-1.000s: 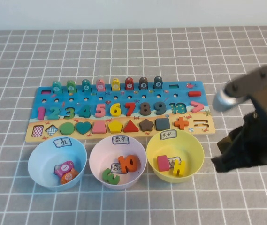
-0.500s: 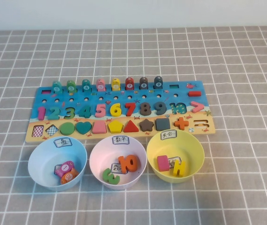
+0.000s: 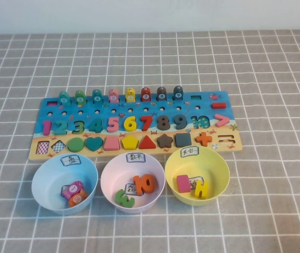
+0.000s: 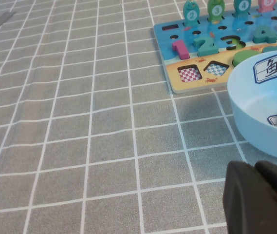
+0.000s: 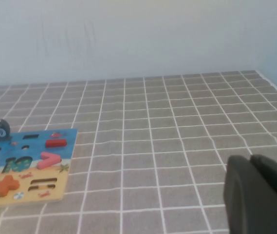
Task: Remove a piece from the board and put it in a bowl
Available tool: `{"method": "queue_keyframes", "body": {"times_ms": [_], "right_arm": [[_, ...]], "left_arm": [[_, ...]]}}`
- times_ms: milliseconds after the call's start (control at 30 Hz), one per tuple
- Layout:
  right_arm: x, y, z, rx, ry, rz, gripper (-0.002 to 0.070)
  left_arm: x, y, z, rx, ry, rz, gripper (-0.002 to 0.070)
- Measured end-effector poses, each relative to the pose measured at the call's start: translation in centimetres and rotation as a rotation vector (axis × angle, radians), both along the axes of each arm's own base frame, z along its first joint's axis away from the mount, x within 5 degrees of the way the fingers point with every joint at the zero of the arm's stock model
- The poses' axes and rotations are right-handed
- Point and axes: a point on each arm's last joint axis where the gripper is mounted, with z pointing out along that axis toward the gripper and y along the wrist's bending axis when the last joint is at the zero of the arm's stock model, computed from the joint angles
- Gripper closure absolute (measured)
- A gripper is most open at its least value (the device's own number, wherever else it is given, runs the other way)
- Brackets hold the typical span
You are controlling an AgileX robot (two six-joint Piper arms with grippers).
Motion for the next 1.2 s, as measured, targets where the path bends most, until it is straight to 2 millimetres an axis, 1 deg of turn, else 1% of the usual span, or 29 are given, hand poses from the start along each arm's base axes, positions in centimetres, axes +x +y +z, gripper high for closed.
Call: {"method": "queue_keyframes", "body": {"times_ms": [67,300,500,800,867,1100,1200], "right_arm": [[-0.6,-0.1,-0.1,0.028,-0.013,-0.014,0.0694],[-1.7,-0.3,-0.1,0.039,-0.059,-0.025,0.0694],[-1.8,0.0,-0.9,0.038,0.031,0.028,0.0694],[-1.8,0.0,-1.0,0.043,0.044,0.03,0.0694],[-1.8,0.0,-1.1,0.068,0.048,0.036,0.0694],[-1.9,0.7,-1.2,-0.02,0.061,0.118,0.0694],[-2.0,0.9,-1.7,-0.034,0.112,0.139,0.0694]], "left_arm": [[0.0,0.0,0.0,0.0,0.0,0.0,0.0675],[0.0,0.0,0.0,0.0,0.0,0.0,0.0675],[0.0,0.0,0.0,0.0,0.0,0.0,0.0675],[0.0,0.0,0.0,0.0,0.0,0.0,0.0675],[0.0,0.0,0.0,0.0,0.0,0.0,0.0676],[0.0,0.0,0.0,0.0,0.0,0.0,0.0675],[0.0,0.0,0.0,0.0,0.0,0.0,0.0675]]}}
